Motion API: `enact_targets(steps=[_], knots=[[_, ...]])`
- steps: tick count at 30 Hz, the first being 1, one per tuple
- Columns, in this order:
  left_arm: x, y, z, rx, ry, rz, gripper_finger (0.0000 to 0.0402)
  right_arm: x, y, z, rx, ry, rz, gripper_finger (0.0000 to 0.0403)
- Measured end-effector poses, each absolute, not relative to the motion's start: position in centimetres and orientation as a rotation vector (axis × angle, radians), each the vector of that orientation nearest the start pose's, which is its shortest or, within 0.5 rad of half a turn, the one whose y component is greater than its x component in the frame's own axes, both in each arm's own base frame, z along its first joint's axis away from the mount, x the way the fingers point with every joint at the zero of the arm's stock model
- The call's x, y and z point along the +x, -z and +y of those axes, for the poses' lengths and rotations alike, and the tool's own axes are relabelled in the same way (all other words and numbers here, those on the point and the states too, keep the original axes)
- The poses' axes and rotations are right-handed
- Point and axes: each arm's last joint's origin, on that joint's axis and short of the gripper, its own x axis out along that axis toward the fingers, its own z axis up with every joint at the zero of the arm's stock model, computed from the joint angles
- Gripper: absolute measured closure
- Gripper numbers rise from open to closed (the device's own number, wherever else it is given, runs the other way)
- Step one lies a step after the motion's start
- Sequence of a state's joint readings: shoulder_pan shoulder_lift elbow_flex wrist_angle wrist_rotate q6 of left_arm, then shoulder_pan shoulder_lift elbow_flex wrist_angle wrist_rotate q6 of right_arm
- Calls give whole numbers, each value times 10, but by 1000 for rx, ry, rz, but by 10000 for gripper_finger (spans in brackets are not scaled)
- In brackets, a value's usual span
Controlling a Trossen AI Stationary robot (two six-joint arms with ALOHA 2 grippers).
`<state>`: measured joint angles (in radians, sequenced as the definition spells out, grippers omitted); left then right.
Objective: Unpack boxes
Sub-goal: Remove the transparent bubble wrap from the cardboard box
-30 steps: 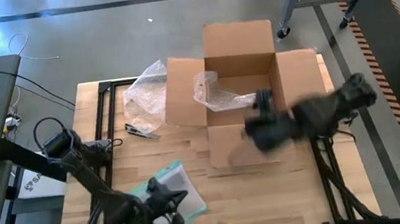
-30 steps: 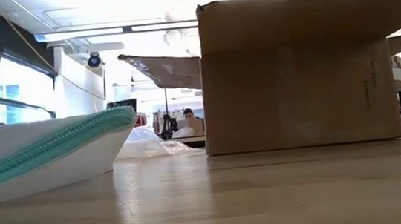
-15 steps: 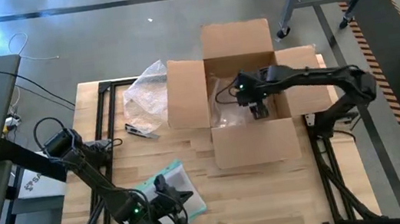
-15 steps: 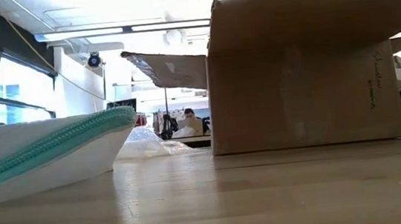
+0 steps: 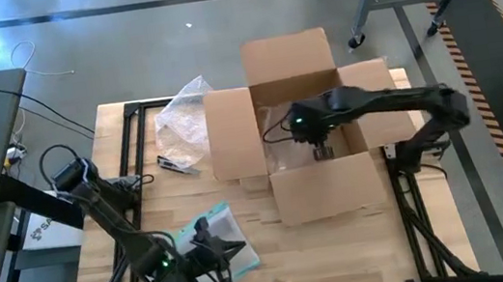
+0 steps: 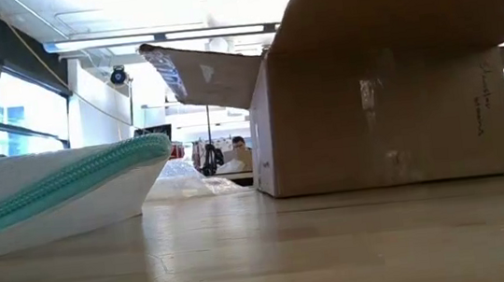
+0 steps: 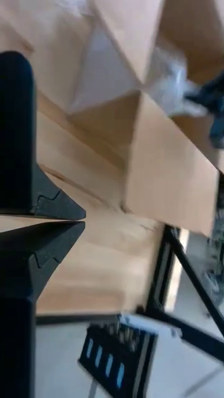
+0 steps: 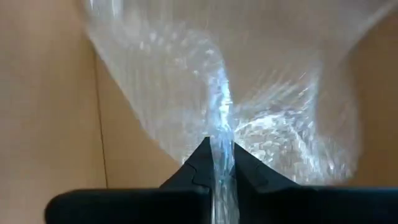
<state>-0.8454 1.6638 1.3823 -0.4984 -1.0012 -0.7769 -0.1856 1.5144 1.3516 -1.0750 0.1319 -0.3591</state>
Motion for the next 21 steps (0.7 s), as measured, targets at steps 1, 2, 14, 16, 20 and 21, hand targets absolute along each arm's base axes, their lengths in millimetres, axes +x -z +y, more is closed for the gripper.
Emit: enact_targets(steps=[1,2,14,16,20,21], knots=[[252,-307,-249,-128,-299,360,402,282,-317,-51,-315,93,1183,401],[249,-316,-249,-110,-295,338,402,281,-339,-45,-349,144,1080,401],[212,-377,-217,97,-496,136,402,284,-509,-23,-388,107,-418,403],[210,-380,-214,101,-496,135,402,309,-495,-31,-379,89,-400,403],[207,-380,-215,128,-484,144,402,380,-428,-61,-316,100,-216,403],[206,-380,-215,135,-481,148,401,398,-406,-70,-297,107,-171,403]])
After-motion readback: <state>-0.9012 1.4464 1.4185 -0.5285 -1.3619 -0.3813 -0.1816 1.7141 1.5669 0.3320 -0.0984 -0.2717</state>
